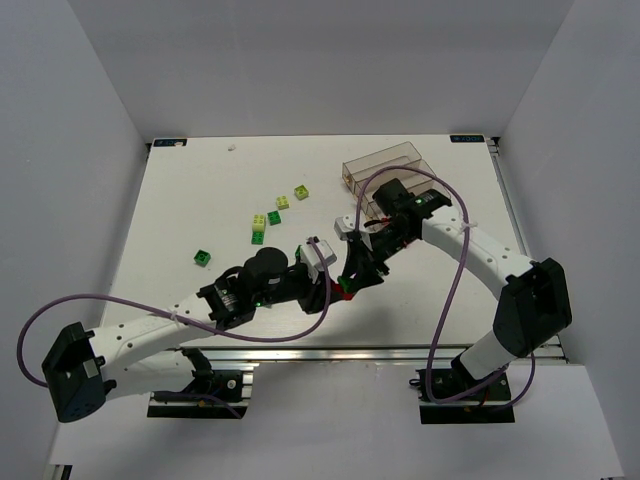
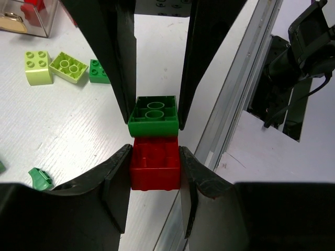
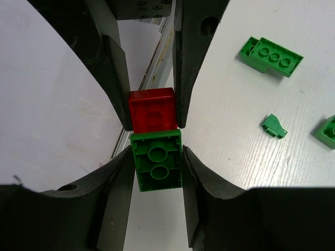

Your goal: Sort the legos into containers by color

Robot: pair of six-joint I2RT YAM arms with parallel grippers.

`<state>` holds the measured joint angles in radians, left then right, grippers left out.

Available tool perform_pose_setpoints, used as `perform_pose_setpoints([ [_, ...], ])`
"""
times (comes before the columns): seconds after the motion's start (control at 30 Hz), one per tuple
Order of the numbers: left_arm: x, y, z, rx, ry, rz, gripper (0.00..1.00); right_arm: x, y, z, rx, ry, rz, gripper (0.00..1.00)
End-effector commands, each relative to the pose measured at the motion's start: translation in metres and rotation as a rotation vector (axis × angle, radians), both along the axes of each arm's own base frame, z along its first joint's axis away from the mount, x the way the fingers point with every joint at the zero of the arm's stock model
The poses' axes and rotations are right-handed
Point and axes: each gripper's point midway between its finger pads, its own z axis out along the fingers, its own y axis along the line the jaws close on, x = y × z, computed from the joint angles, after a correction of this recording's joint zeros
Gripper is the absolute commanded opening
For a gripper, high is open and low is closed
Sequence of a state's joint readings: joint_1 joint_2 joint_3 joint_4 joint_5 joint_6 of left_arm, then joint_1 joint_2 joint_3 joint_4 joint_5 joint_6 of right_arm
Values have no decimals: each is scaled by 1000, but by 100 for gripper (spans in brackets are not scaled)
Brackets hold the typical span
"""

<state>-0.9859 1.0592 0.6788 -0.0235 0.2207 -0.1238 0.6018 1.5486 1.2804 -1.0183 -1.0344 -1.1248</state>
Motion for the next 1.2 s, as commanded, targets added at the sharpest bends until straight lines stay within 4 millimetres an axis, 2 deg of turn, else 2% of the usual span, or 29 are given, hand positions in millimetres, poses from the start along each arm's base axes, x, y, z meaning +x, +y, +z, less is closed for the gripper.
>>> perform_pose_setpoints([
  [0.0, -2, 6, 1, -6, -10, 17, 0, 19, -3, 20, 38, -30, -58, 0],
  [0.23, -2, 14, -4, -15, -3, 47, 0, 56, -19, 32, 61, -35, -174, 0],
  [0.37, 1, 15, -3, -29, 11, 85, 0, 97, -33, 33, 34, -64, -324, 0],
  [0.4, 2, 15, -2, -35, 24, 102, 0, 124, -30, 42, 79, -167, -383, 0],
  [0.43, 6, 13, 7, -69, 15, 117, 0, 137, -32, 44, 64, -121, -495, 0],
  [0.47, 11, 14, 9, -77, 17, 152, 0, 166, -45, 41, 27, -185, -646, 0],
  [0.5, 14, 13, 11, -94, 44, 182, 0, 176, -52, 35, 28, -207, -740, 0],
  [0.53, 16, 11, 17, -112, 49, 199, 0, 204, -52, 54, 106, -288, -851, 0],
  [0.57, 19, 11, 18, -122, 63, 216, 0, 225, -66, 54, 93, -353, -977, 0],
  [0.6, 24, 12, 21, -146, 102, 279, 0, 232, -71, 46, 93, -369, -1032, 0],
  [0.63, 32, 12, 23, -155, 117, 331, 0, 249, -73, 61, 155, -415, -1099, 0],
  [0.67, 36, 13, 24, -171, 147, 372, 0, 264, -82, 51, 127, -425, -1186, 0],
  [0.77, 42, 7, 27, -204, 191, 417, 0, 296, -98, 49, 113, -410, -1374, 0],
  [0.83, 47, 4, 27, -221, 217, 446, 0, 320, -106, 41, 96, -390, -1450, 0],
  [0.87, 49, 2, 30, -238, 234, 460, 0, 329, -105, 29, 90, -359, -1466, 0],
  [0.9, 52, 2, 30, -244, 238, 477, 0, 335, -105, 26, 89, -352, -1477, 0],
  [0.93, 53, 0, 32, -254, 240, 479, 0, 346, -107, 35, 103, -361, -1503, 0],
  [0.97, 54, -2, 31, -258, 249, 484, 0, 353, -106, 15, 61, -329, -1510, 0],
  [1.0, 56, -3, 32, -266, 250, 490, 0, 362, -104, 24, 76, -333, -1514, 0],
  [1.07, 57, -3, 32, -274, 261, 500, 0, 370, -103, 8, 47, -310, -1520, 0],
  [1.13, 57, -2, 33, -281, 268, 512, 0, 376, -101, 9, 52, -316, -1517, 0],
  [1.17, 57, -1, 35, -293, 272, 518, 0, 379, -101, 3, 42, -314, -1517, 0],
])
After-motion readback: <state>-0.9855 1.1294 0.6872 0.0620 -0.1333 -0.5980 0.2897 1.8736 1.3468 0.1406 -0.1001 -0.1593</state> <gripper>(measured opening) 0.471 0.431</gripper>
